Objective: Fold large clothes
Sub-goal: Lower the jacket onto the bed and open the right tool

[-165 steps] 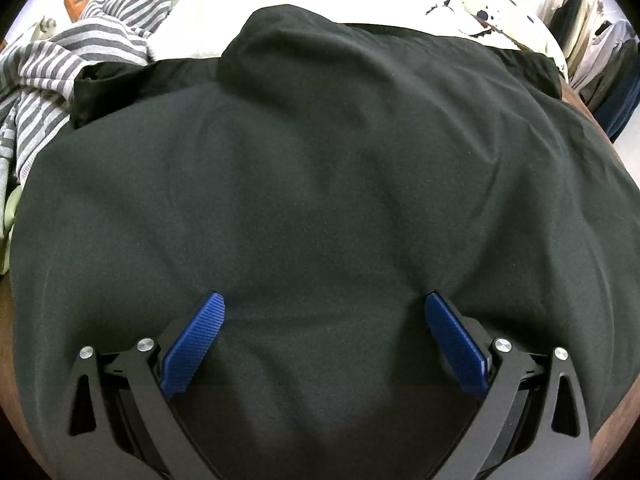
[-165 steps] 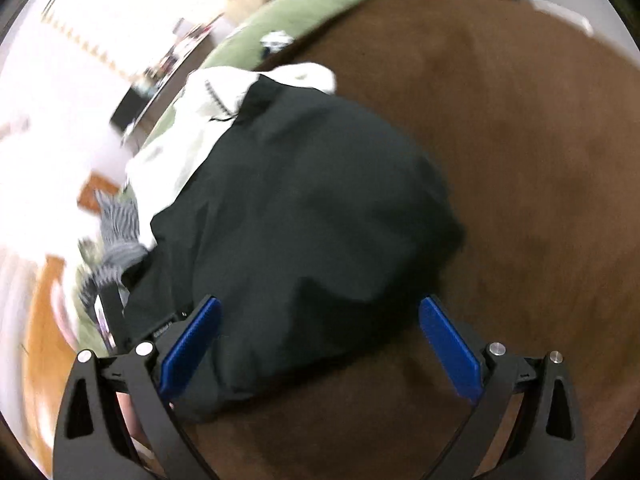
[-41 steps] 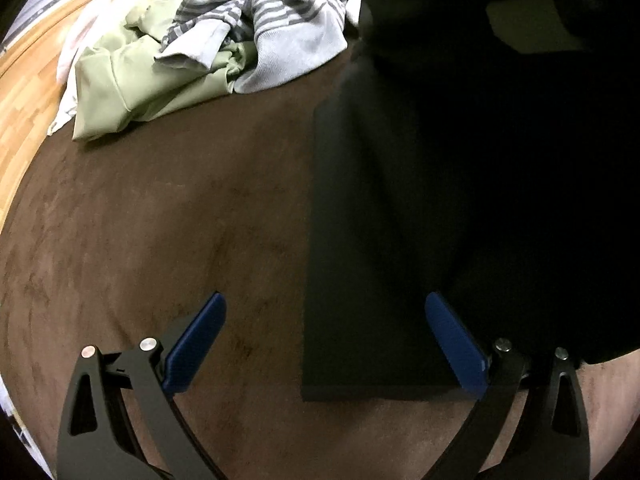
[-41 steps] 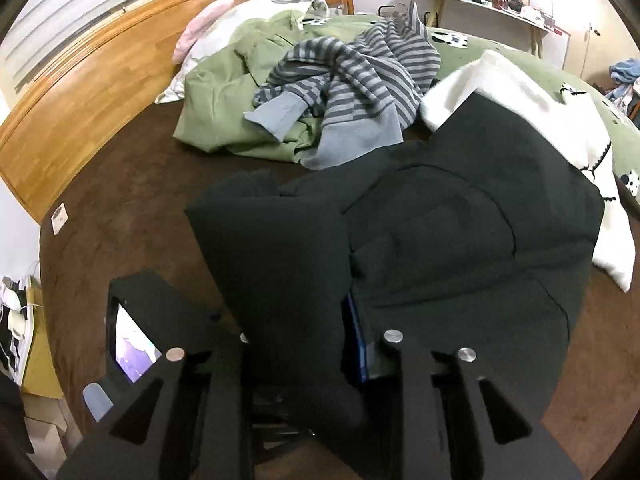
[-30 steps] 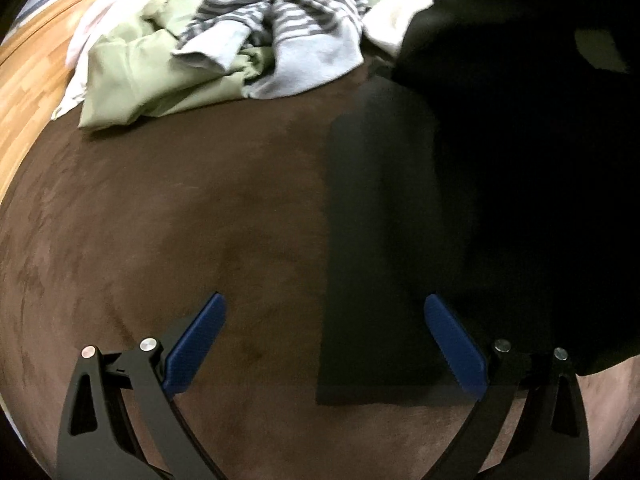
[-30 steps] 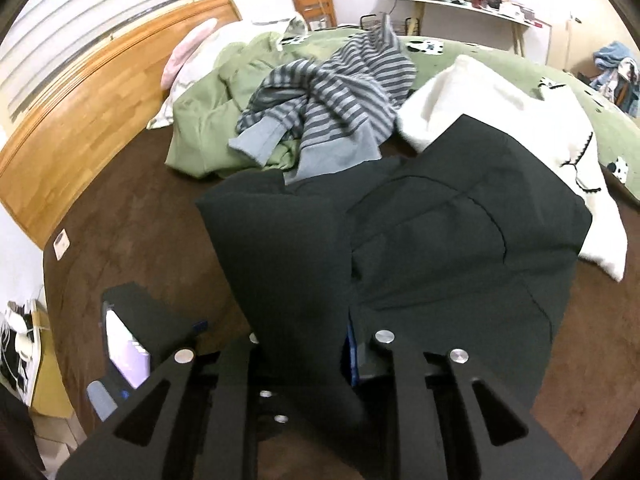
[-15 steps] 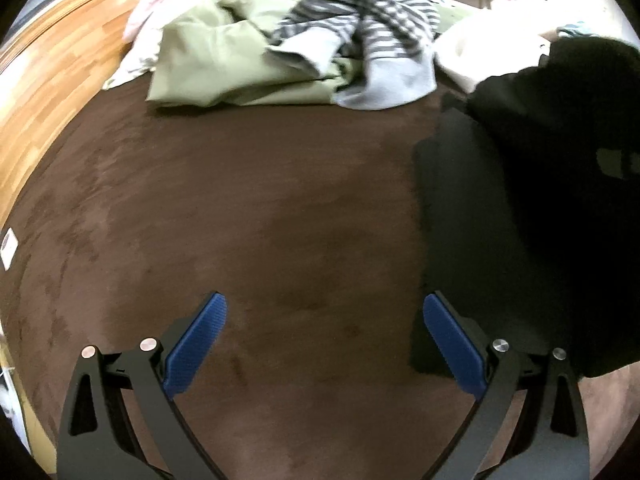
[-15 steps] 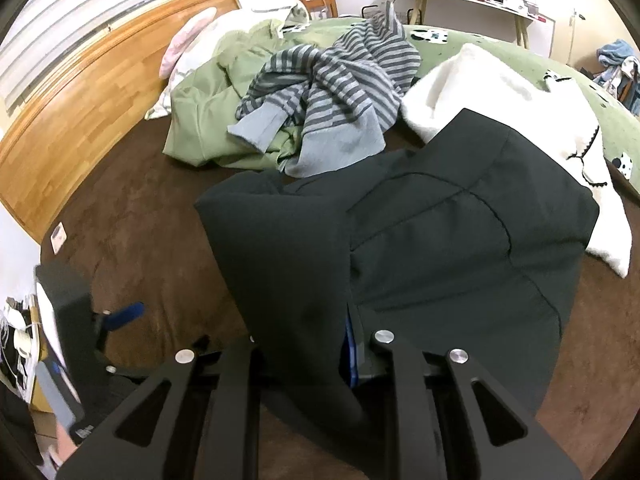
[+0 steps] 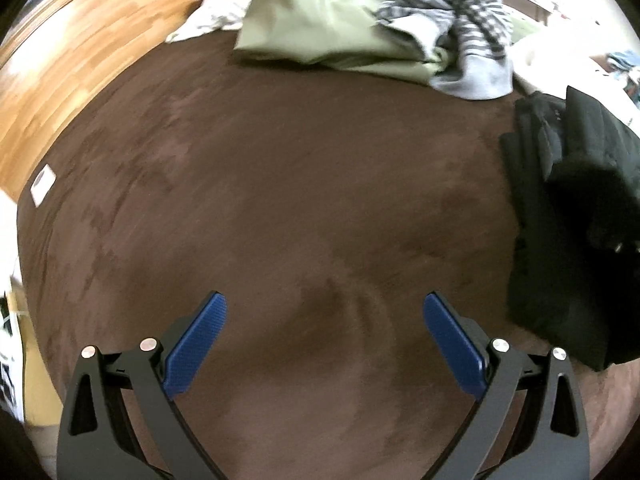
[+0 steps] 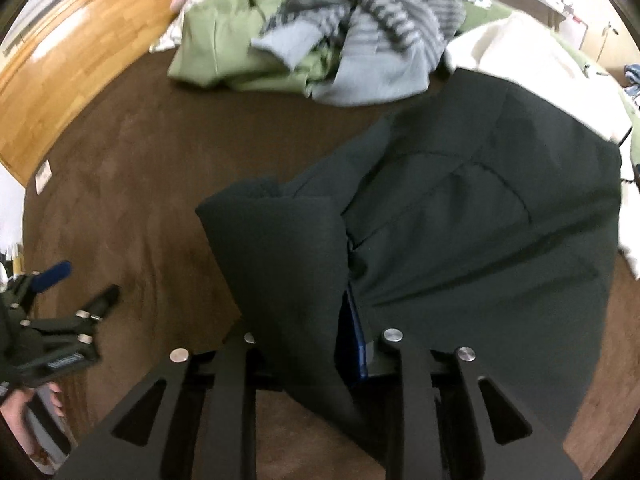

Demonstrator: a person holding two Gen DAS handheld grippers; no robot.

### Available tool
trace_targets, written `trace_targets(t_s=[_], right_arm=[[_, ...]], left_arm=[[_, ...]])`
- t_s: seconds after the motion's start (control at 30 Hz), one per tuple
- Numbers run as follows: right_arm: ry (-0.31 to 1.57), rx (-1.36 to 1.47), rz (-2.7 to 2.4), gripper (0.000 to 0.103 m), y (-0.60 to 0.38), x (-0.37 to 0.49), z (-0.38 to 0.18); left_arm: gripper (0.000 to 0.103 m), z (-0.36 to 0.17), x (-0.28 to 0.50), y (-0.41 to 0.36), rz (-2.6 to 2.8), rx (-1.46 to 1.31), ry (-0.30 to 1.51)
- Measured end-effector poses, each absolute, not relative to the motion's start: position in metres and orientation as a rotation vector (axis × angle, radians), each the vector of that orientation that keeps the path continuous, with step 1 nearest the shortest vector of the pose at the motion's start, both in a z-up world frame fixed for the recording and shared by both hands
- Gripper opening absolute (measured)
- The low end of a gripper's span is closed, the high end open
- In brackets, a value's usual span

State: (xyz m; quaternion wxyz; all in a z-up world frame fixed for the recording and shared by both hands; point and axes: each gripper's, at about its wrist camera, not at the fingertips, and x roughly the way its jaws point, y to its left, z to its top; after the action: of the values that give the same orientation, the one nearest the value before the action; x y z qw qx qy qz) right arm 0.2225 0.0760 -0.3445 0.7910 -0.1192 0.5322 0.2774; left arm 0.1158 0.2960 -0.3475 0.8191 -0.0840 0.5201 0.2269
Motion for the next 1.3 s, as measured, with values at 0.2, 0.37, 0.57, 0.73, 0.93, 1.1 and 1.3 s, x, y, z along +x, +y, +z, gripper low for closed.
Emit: trace_targets(t_s=[0.2,0.37,0.57,0.73,0.93,1.1,1.3], right_arm=[[1.166,-0.275,0.587,0.032,0.08,0.221,-0.37],[1.166,-0.269,0.577,0.033,0.077,0.221,-0.371],[1.157,-0.258,0.644,0.075,0.085,0.21,-0.357],[1.139,-0.217,0.717,0.078,0.082,0.194,-0.333],[1.06,-0.174,0.78,0.082,0.058,0.188,-0.266],[0.957,-0.193,0.81,0.084,0.028,0.226,-0.208],[0.867,-0.271,0.858,0.084,0.006,0.287,-0.167]], left_arm=[[0.097,-0.358,0.093,0.313,0.528,-0.214,1.123],[0.097,-0.358,0.087,0.317,0.537,-0.232,1.122],[0.096,-0.346,0.086,0.317,0.537,-0.23,1.104],[0.097,-0.323,0.088,0.317,0.515,-0.221,1.062],[0.097,-0.281,0.098,0.303,0.431,-0.128,0.959],[0.097,-0.25,0.123,0.277,0.25,-0.109,0.882],[0.097,-0.241,0.166,0.24,-0.012,-0.166,0.83]])
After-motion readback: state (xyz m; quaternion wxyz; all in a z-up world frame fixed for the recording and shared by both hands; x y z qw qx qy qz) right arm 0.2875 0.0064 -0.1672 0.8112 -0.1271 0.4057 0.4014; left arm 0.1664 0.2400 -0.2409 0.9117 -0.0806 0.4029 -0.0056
